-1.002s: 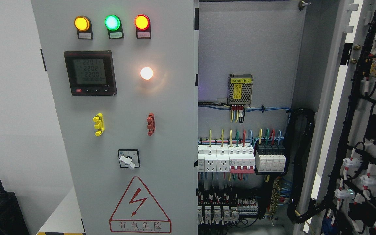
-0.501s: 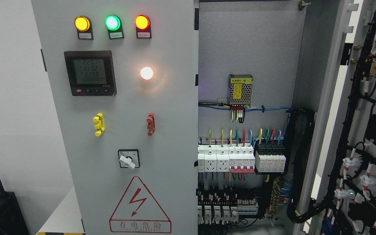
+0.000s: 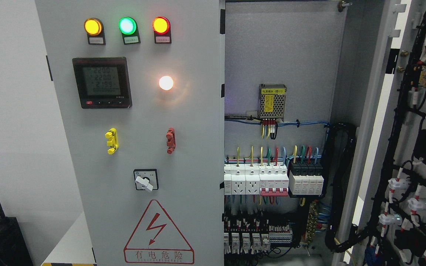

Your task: Open door with both hands

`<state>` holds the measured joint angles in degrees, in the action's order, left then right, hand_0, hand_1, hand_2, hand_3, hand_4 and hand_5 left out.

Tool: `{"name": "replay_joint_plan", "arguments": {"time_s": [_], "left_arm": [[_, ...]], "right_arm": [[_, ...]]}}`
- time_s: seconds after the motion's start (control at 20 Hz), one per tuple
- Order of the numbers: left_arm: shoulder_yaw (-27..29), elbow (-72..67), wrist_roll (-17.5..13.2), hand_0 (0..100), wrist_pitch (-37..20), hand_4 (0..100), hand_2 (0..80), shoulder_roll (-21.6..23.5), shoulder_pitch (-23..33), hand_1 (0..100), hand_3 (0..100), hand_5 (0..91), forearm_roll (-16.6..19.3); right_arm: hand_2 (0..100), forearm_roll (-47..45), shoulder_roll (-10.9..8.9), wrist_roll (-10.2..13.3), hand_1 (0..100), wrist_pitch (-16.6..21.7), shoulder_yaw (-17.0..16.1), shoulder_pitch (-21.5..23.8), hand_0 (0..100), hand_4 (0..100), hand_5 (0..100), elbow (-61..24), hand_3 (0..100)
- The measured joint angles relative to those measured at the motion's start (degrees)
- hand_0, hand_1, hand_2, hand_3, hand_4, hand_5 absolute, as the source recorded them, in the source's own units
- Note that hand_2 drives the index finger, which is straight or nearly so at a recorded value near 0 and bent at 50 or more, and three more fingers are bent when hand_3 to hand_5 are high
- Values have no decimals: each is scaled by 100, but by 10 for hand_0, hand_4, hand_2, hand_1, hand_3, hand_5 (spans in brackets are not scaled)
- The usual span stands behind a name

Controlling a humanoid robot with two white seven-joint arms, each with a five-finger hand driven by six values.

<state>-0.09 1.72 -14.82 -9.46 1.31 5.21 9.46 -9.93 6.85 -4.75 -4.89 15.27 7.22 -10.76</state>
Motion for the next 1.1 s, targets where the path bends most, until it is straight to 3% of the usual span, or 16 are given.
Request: {"name": "replay_joint_plan", "arguments": {"time_s": [0.3,0.65,0.9,1.1], "left_arm": [[412,-73,-23,0,21,43,0,-56,-2,0,0,0,190],[658,-119,-76,0,84,43,0,-91,-9,0,0,0,278],[628,-140,-17,0,400,43,0,-106,-10,0,0,0,21],[548,-149,11,0,516,44,0,-113,-23,0,0,0,-219]], "right_arm": [[0,-1,-35,-20,0,90,-4,199,0,0,0,-276,0],[0,8,-196,-1,0,201,-153,942,0,0,0,-1371,0],[0,24,-291,13,0,449,-360,1551,0,0,0,-2315,0],[0,33,-414,18,0,902,-449,2145,0,0,0,-3116,0]]}}
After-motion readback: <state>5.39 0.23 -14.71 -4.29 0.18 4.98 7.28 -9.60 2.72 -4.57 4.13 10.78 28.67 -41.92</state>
